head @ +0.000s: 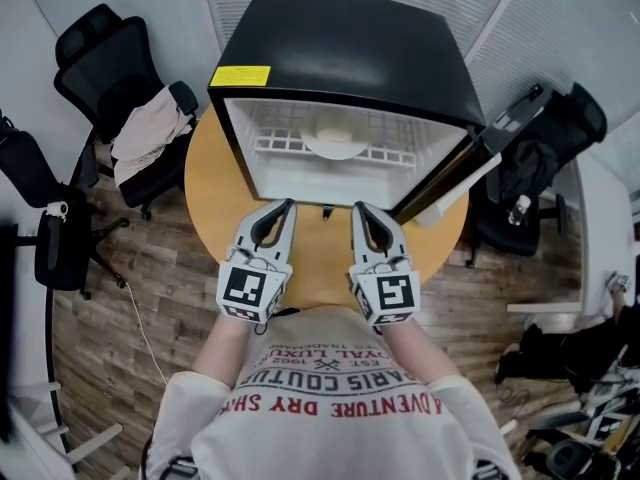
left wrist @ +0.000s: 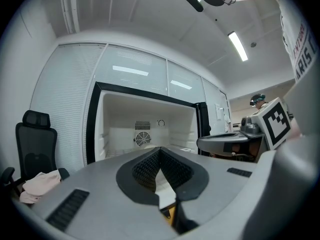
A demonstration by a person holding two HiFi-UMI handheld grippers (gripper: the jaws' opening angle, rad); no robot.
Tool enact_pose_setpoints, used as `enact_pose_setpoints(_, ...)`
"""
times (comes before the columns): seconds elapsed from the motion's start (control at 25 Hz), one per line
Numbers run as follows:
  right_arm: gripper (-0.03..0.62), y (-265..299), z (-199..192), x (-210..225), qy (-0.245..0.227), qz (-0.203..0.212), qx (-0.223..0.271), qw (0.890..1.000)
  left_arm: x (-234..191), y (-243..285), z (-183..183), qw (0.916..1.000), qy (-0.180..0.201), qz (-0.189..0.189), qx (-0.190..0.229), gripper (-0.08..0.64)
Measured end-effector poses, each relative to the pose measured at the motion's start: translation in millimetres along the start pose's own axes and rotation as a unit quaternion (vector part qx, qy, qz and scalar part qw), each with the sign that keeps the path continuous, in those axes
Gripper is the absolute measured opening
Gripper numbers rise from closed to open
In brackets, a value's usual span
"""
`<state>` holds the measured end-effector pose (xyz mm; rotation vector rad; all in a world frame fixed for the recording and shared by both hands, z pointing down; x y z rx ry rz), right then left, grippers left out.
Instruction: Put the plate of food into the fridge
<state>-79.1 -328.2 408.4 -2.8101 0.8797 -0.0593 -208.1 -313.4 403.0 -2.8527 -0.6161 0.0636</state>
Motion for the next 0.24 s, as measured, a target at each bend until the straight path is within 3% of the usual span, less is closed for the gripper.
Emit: enact_pose_setpoints(0.24,0.028,1.4,-10.8,0.9,0.008,-0.002,-0.022,1.0,-5.4,-1.6,-4.6,1.0,-0.003,0.004,-0.005,0.032)
Point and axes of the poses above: the fingertips, and each gripper's own axes: y forward along the fingers, x to its right, z out of its top, the point moved 2 cm from there along -y, backward along the fingers, and after that the axes turned 15 degrees about x, right-handed, at the moved point
